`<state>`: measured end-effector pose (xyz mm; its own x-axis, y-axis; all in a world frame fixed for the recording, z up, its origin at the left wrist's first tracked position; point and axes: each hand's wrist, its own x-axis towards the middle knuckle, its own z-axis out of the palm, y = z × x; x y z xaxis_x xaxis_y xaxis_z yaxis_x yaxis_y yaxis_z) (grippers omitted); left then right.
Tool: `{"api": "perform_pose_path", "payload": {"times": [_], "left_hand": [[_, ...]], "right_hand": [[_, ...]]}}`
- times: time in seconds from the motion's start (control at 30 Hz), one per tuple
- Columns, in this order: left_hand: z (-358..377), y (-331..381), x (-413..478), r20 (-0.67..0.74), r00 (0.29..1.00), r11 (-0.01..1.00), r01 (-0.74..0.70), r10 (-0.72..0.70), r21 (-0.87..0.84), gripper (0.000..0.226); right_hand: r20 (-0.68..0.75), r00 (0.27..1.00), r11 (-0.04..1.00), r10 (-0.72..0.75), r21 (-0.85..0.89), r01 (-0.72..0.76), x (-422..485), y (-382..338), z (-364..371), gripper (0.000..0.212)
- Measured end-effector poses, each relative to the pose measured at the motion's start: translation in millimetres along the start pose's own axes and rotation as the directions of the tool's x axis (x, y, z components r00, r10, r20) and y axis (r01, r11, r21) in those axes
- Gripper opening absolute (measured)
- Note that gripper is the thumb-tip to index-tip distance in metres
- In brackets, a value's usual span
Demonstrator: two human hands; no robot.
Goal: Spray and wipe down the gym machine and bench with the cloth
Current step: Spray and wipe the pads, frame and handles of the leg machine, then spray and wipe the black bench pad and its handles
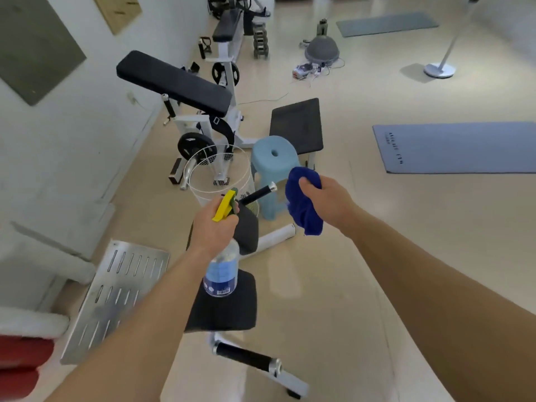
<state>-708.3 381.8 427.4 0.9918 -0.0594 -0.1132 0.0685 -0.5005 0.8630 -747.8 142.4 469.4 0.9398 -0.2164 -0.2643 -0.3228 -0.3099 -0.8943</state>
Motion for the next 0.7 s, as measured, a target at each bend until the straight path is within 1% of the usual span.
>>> {"api": "perform_pose_path", "payload": {"times": [0.1,0.23,0.33,0.4,0.57,0.7], "left_hand": [[22.1,27.8,2.5,-0.032,0.999,0.999,0.008,-0.009,-0.047,0.022],[54.4,47.7,20.2,-0.068,0.996,0.998,-0.052,0.05,-0.022,0.014],[81.1,54.7,35.1,-0.106,0.993,0.998,-0.056,0.057,0.009,0.012],[100.9,60.3,48.0,-0.132,0.99,0.999,-0.053,0.051,-0.012,0.01],[149.4,78.7,97.6,-0.224,0.974,0.995,0.017,-0.04,-0.102,0.012],[179.1,105.3,148.4,-0.278,0.958,0.996,0.046,-0.065,-0.075,0.008]], "right_hand": [[-0.025,0.999,0.999,-0.039,-0.028,0.039,2.8,-8.7,-33.7,0.031],[0.0,0.999,0.996,-0.046,-0.074,0.046,24.7,-3.9,-60.6,0.023],[0.03,0.997,0.993,-0.069,-0.096,0.071,47.5,3.6,-74.6,0.024],[0.046,0.994,0.987,-0.095,-0.127,0.1,66.2,7.6,-88.2,0.027],[0.094,0.985,0.972,-0.142,-0.174,0.157,144.8,2.3,-132.1,0.024],[0.146,0.972,0.96,-0.184,-0.188,0.209,214.7,-26.9,-170.9,0.027]]}}
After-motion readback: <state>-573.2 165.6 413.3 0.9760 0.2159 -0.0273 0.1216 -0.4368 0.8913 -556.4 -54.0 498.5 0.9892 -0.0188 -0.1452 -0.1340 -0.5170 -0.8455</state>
